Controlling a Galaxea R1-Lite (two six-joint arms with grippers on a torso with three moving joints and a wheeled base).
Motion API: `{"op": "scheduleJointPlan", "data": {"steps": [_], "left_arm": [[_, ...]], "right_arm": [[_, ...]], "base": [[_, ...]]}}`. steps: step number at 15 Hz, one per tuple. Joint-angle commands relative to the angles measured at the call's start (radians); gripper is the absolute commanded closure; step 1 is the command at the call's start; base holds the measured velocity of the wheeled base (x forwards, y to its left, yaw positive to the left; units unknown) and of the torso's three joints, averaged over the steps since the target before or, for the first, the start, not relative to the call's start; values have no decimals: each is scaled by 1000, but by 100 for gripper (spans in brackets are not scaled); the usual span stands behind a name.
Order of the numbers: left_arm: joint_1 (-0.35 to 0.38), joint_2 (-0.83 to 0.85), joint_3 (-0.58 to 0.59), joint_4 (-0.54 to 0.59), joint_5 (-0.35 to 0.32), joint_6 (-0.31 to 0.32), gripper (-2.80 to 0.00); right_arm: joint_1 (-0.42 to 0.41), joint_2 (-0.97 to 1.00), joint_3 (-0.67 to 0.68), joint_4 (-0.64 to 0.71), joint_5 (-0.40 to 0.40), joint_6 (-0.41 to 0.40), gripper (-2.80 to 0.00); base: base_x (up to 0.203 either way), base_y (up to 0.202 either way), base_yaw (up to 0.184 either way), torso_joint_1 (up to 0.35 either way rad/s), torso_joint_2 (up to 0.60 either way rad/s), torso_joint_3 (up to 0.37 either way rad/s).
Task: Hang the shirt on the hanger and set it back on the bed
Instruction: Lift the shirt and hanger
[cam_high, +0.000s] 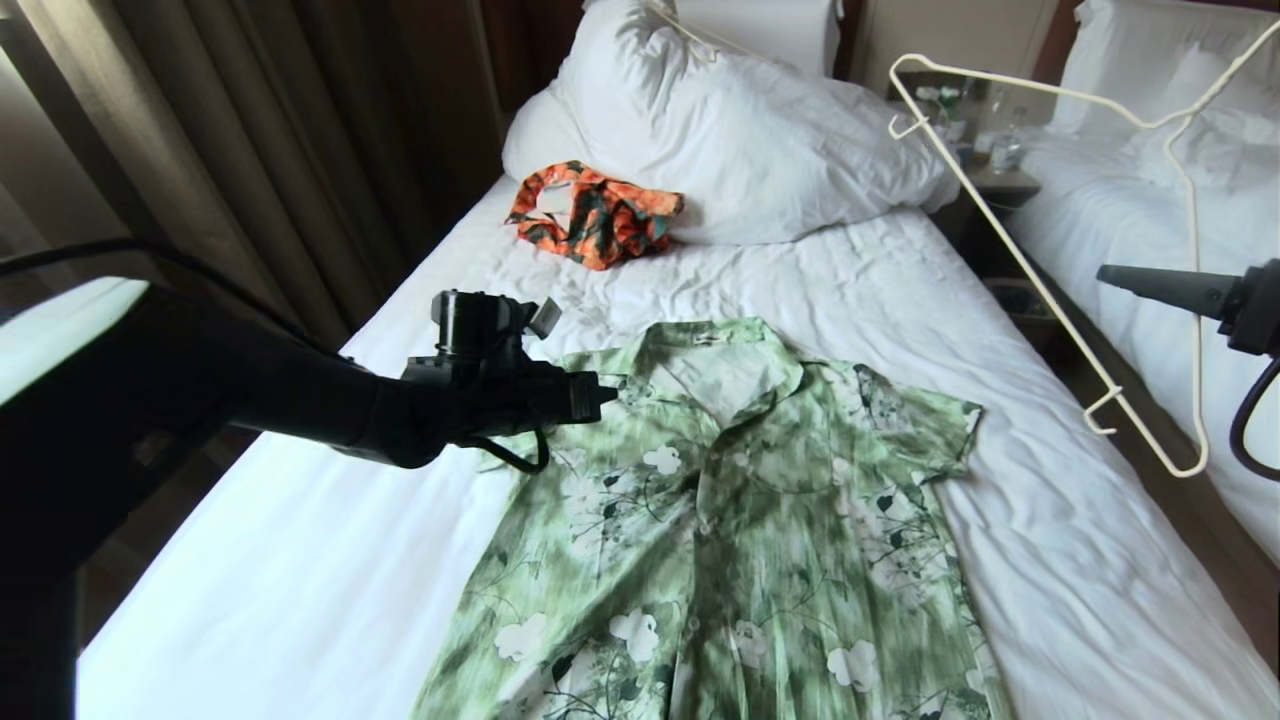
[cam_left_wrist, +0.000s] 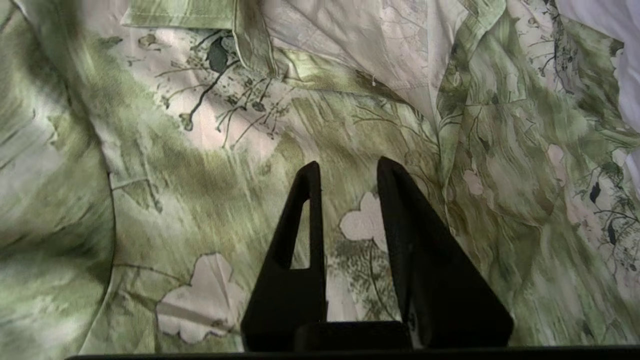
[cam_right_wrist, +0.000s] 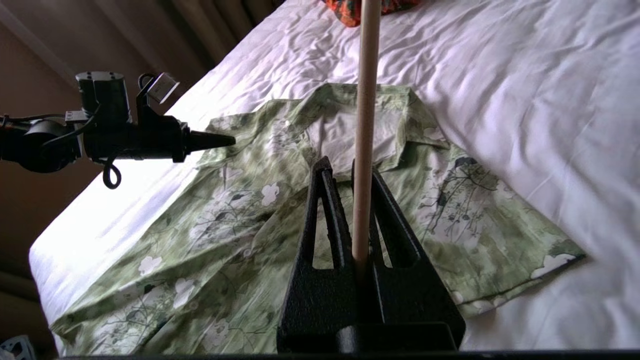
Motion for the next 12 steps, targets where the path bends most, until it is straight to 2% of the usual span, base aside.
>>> {"op": "scheduleJointPlan", "data": {"steps": [1,8,12], "left_arm": [[-9,121,-123,19,2,-6,-280],[11,324,-473,102,31,-29,-280],[10,454,-618,125,52,-30,-280]], "right_arm": [[-39,40,-22,-3,5,1,0],[-56,63,-27,-3,5,-2,0],[-60,66,-27,-5,5,-2,0]], "base": [[0,0,0,0,0,0],[0,0,0,0,0,0],[0,0,0,0,0,0]]}}
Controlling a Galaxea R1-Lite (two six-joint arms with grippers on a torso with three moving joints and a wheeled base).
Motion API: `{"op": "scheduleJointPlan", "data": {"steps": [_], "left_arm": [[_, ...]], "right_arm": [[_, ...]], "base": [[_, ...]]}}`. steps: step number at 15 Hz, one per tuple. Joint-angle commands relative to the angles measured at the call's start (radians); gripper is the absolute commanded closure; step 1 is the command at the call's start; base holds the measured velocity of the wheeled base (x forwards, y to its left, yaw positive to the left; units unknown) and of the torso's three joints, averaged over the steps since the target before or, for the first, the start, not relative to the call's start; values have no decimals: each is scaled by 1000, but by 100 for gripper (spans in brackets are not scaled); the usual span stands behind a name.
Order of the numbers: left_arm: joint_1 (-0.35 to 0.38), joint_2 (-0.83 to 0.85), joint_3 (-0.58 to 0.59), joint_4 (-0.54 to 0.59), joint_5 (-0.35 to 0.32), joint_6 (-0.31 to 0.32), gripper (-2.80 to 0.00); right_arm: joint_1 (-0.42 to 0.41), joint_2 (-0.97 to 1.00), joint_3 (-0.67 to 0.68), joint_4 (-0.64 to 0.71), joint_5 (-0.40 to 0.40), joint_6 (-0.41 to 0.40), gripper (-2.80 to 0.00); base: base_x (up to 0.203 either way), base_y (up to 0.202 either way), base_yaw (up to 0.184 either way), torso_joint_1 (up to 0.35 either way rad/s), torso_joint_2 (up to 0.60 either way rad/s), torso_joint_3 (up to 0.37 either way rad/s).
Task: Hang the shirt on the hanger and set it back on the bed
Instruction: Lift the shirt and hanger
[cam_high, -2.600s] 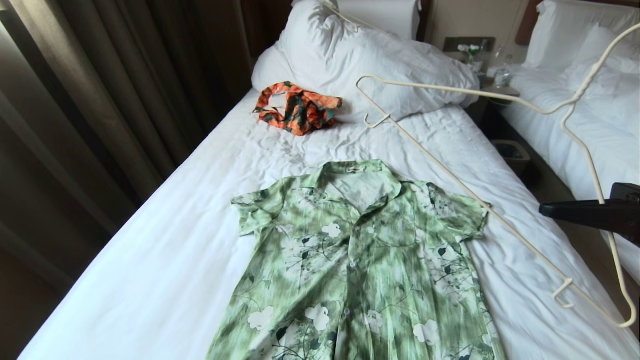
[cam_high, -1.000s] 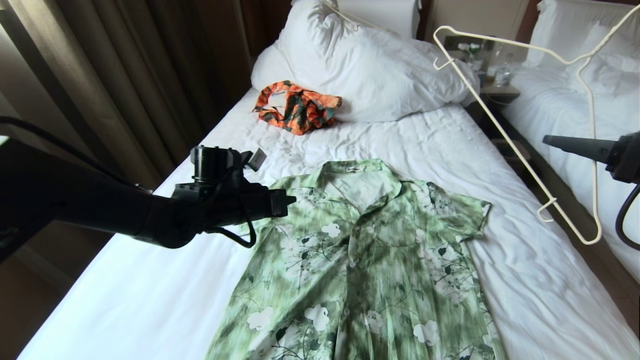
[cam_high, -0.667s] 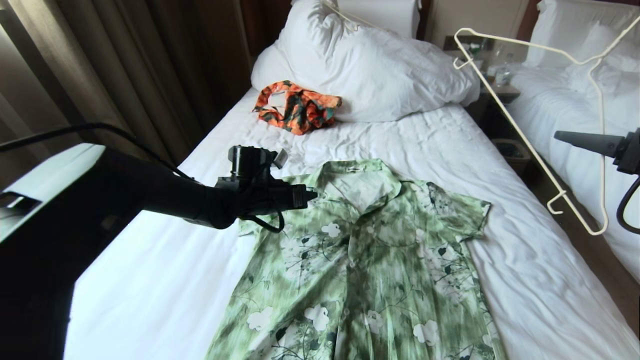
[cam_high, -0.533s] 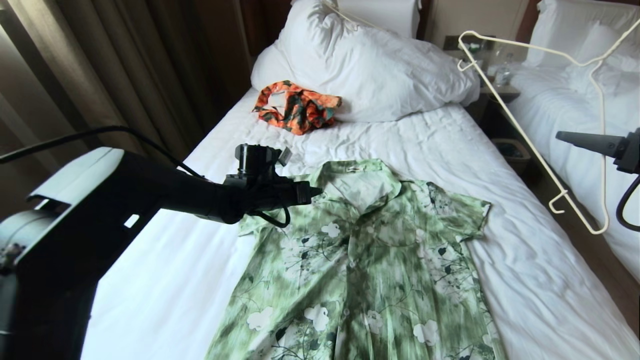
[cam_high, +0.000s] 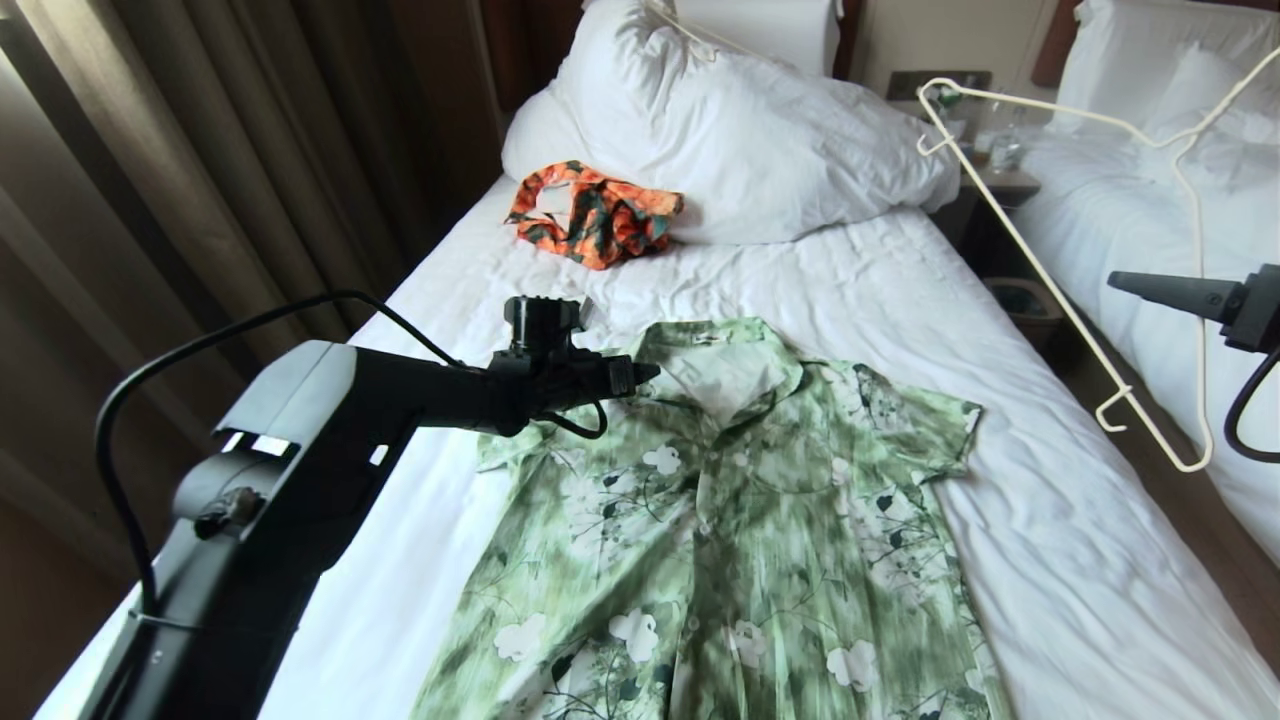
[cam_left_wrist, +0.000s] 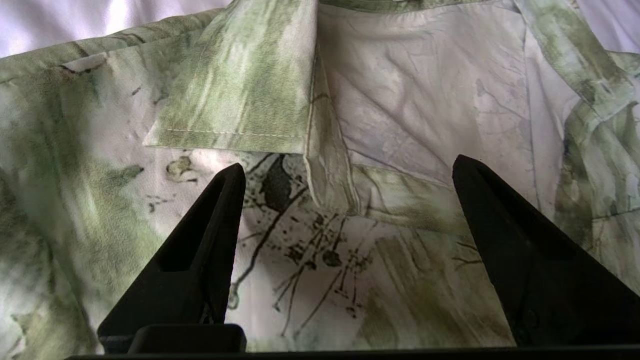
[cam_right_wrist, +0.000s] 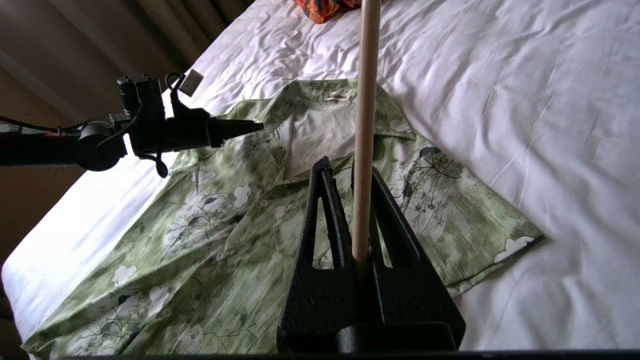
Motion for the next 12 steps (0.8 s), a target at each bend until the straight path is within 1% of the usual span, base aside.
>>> {"op": "scheduleJointPlan", "data": {"steps": [1,3,5,8,12], "left_arm": [[-1,63,-39,-5,4,-2,-280],[-1,47,-33,-7,9,-6,-280],[-7,23,-31,-12,18,-23,-280],[-33,49,-35,-22,22,-15,-280],[-36,70,-37,-85,17,-18,-280]], "right_arm": [[-4,7,-2,-4,6,0,0],[-3,17,-10,-4,6,-2,0],[-3,19,-10,-4,6,-2,0],[-3,17,-10,-4,6,-2,0],[-5,21,-9,-4,6,-4,0]], "base": [[0,0,0,0,0,0],[0,0,0,0,0,0],[0,0,0,0,0,0],[0,0,0,0,0,0],[0,0,0,0,0,0]]}}
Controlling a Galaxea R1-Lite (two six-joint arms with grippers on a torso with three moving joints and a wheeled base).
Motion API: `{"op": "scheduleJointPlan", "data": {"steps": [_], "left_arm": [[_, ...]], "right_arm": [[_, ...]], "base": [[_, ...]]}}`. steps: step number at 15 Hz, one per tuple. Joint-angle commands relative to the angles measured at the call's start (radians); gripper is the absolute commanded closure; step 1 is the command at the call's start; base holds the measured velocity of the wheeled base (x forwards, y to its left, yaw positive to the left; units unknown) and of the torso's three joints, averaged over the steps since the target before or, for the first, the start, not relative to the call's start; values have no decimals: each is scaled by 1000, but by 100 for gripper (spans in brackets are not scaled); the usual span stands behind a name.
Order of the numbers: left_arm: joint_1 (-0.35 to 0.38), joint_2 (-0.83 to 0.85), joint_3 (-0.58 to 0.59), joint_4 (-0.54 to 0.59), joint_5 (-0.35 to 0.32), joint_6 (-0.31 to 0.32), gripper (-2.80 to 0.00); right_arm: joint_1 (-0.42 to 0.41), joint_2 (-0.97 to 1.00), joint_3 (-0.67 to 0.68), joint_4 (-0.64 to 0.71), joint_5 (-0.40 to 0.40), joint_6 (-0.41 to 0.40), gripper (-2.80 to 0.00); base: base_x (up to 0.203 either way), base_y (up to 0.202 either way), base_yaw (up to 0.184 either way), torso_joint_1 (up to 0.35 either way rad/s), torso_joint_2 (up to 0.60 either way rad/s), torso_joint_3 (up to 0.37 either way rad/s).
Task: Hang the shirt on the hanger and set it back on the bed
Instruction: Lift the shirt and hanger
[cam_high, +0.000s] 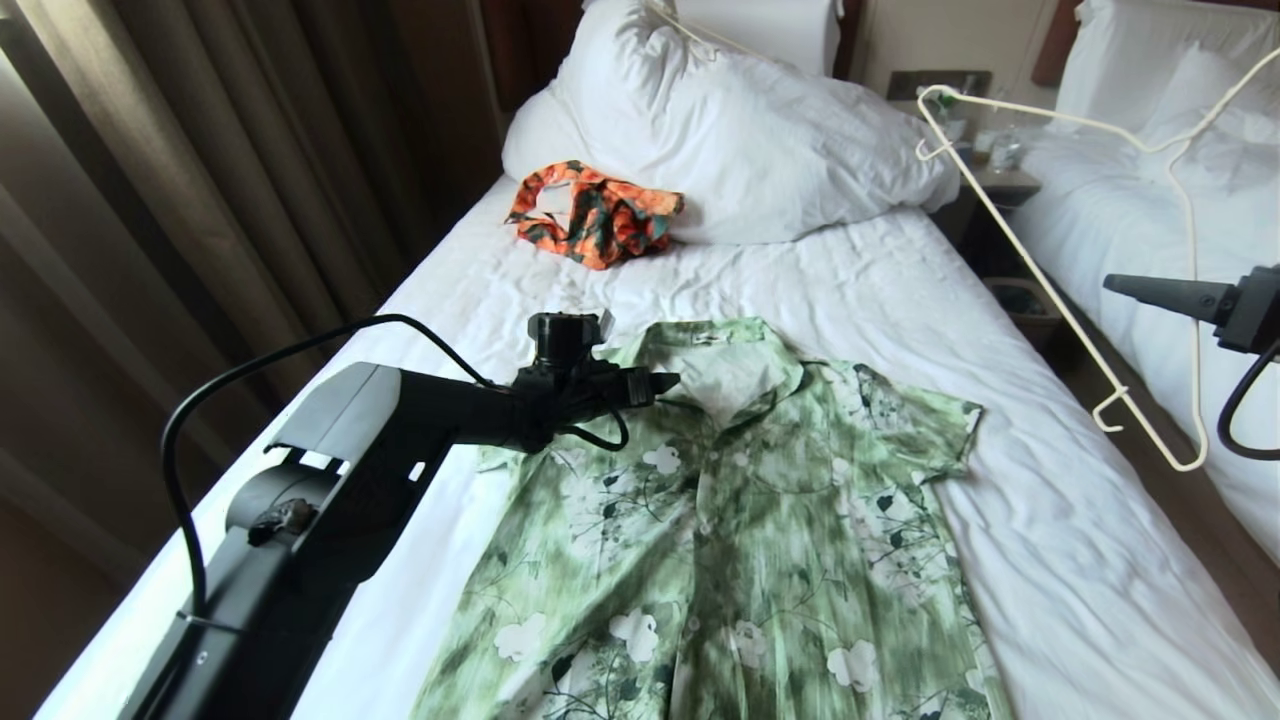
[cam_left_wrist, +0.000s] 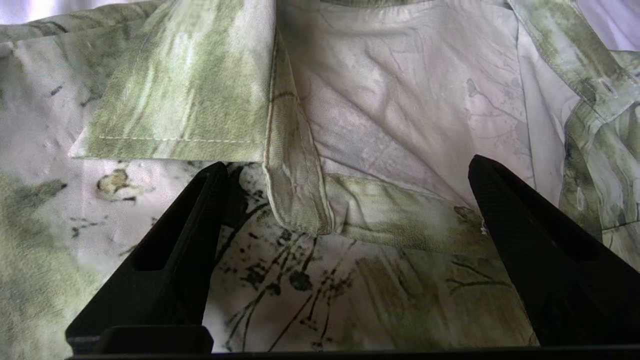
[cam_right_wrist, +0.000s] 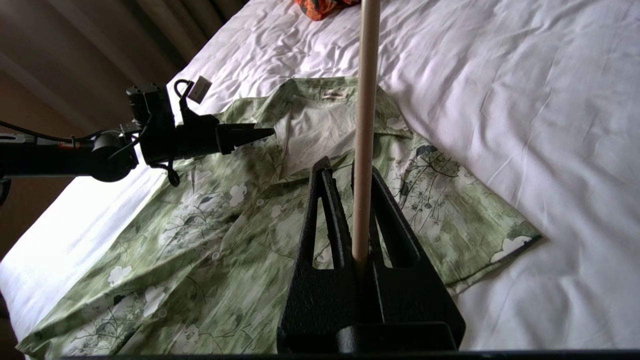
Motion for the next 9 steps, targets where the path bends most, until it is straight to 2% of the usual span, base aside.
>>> {"op": "scheduleJointPlan", "data": {"steps": [1,9], "left_arm": [[-1,6,0,-30,-6,-2,-280],[-9,31,-3,-109,-13,-2,-280]], "right_arm": [[-1,6,1,-4,5,0,0],[2,18,1,-4,6,-3,0]], "base": [[0,0,0,0,0,0],[0,0,0,0,0,0]]}}
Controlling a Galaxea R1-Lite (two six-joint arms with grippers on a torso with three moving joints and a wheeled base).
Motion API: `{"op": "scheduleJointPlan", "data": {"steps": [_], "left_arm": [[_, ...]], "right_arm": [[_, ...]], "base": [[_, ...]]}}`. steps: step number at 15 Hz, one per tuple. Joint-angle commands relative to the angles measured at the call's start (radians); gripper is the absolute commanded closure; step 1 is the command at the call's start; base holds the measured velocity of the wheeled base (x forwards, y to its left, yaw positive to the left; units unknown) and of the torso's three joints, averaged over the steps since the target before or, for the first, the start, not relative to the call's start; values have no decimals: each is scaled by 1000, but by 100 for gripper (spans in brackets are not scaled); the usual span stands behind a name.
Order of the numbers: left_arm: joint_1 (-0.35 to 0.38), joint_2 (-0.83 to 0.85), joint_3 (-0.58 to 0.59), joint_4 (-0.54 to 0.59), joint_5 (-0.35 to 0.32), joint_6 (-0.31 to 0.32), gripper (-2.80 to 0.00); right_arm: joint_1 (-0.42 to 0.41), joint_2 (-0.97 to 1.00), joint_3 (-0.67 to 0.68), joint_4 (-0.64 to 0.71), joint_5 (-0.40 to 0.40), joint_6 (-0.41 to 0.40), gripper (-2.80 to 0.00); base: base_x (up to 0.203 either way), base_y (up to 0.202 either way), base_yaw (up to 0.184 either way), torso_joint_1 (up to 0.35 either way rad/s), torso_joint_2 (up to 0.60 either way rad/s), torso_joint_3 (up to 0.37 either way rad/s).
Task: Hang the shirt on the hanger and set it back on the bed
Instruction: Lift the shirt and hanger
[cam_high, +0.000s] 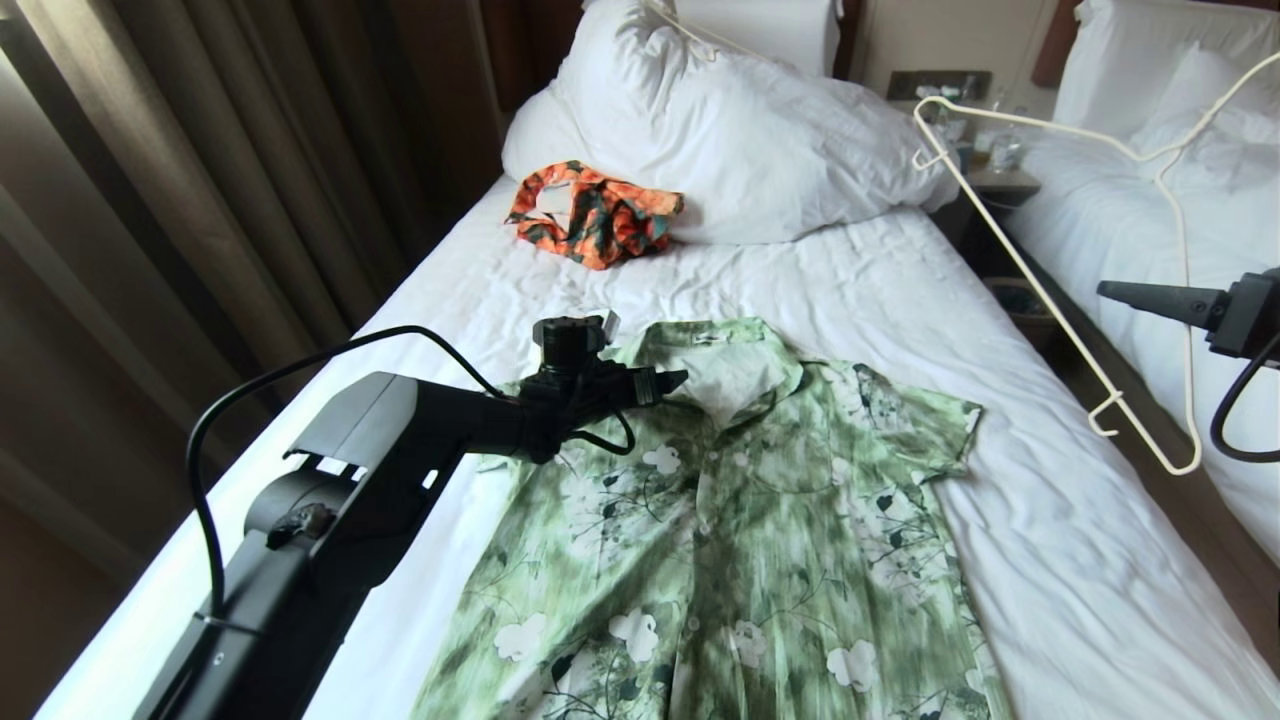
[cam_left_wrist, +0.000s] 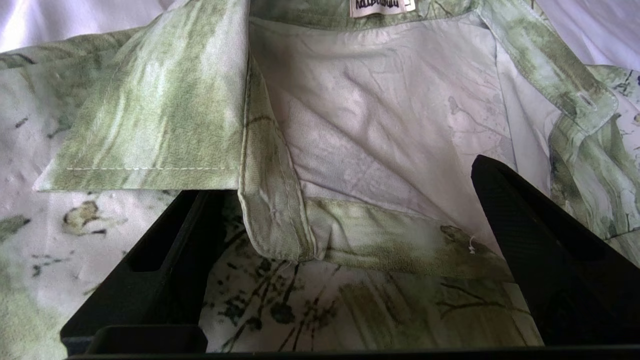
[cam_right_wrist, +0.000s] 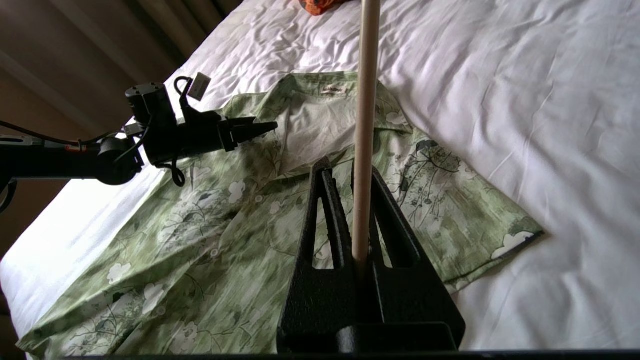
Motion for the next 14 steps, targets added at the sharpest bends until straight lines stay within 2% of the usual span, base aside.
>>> {"op": "scheduleJointPlan", "data": {"steps": [1,2,14], "left_arm": [[-1,8,0,-34,-2,-1,-280],[-1,11,0,-51,-2,-1,0],[15,-14,4,-57,12,-7,0]], "right_arm": [[2,4,0,-4,5,1,0],[2,4,0,-2,5,1,0],[6,5,10,-2,7,3,0]], "base": [[0,0,0,0,0,0],[0,0,0,0,0,0],[0,0,0,0,0,0]]}}
